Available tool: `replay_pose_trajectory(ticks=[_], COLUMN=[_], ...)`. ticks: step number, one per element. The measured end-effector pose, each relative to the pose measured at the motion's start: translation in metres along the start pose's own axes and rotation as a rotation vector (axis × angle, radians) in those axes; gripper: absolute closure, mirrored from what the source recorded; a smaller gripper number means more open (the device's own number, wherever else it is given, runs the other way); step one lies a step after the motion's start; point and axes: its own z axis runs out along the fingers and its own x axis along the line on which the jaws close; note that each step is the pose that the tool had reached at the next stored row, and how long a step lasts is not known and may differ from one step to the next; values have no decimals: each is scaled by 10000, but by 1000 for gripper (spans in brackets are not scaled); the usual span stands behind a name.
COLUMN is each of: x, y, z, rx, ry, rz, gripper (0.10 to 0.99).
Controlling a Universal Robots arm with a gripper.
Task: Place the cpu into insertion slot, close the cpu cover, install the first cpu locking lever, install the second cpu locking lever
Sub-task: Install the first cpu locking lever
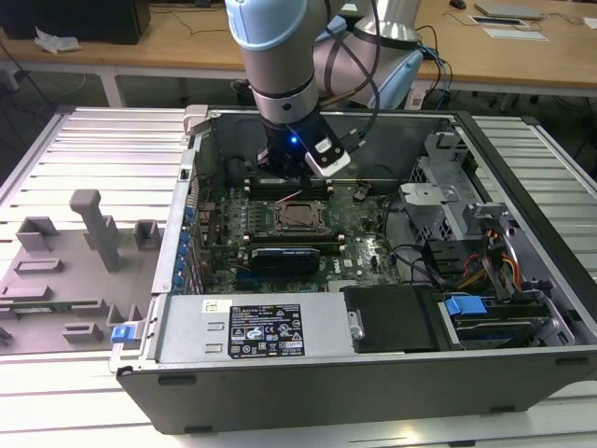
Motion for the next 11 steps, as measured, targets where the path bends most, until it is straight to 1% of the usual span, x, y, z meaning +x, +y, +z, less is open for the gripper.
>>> replay_pose_trajectory(ticks=[5,11], x=[5,14], y=[44,66], z=[33,76], rx=[39,174], ry=[-15,-41], rz=[57,184], gripper=[980,980])
